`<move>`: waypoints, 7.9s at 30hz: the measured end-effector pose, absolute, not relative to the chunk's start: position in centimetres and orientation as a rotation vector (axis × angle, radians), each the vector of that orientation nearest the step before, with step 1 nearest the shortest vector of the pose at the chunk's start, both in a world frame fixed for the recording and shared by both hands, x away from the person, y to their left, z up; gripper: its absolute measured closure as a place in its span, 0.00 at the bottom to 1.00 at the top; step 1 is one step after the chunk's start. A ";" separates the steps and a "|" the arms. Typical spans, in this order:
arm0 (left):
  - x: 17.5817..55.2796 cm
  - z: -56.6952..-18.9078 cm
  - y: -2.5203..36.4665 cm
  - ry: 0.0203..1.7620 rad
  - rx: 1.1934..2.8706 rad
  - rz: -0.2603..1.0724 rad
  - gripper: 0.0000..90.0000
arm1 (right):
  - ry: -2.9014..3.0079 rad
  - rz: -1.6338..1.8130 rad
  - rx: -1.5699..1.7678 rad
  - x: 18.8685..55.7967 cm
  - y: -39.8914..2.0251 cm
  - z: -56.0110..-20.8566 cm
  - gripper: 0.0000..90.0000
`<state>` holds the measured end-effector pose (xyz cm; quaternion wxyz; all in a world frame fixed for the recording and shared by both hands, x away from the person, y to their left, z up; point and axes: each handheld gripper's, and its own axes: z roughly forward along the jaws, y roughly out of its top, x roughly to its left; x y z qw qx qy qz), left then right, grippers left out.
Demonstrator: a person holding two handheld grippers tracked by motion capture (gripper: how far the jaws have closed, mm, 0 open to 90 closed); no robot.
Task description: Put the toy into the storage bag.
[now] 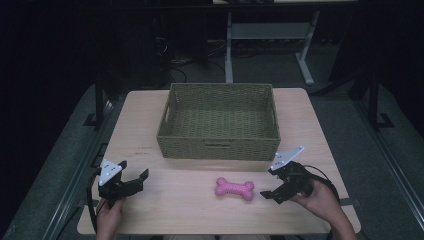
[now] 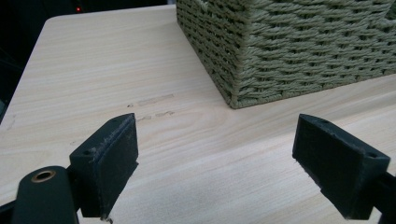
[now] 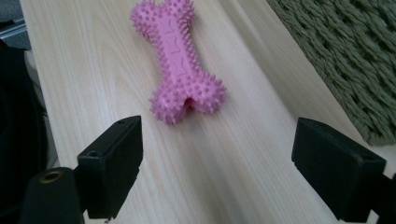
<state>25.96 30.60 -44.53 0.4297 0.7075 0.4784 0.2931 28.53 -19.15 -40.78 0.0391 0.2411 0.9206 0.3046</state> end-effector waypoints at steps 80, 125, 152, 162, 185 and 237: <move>26.2 -44.7 31.2 1.221 1.735 0.703 0.15 | 3.074 0.584 0.266 31.6 -8.0 -44.0 0.61; 26.2 -44.7 31.0 1.216 1.730 0.685 0.15 | 3.115 0.805 0.277 34.3 -11.5 -37.0 0.65; 26.3 -44.8 31.1 1.213 1.749 0.680 0.15 | 3.085 0.847 0.298 36.8 -12.3 -33.1 0.65; 26.2 -44.8 31.1 1.210 1.755 0.685 0.15 | 3.086 0.857 0.302 37.9 -12.1 -32.0 0.65; 26.3 -44.9 31.2 1.219 1.751 0.679 0.15 | 3.059 0.859 0.311 40.0 -11.5 -30.1 0.65; 26.6 -44.9 30.9 1.218 1.756 0.668 0.15 | 3.101 0.757 0.520 48.1 -10.0 -32.9 0.65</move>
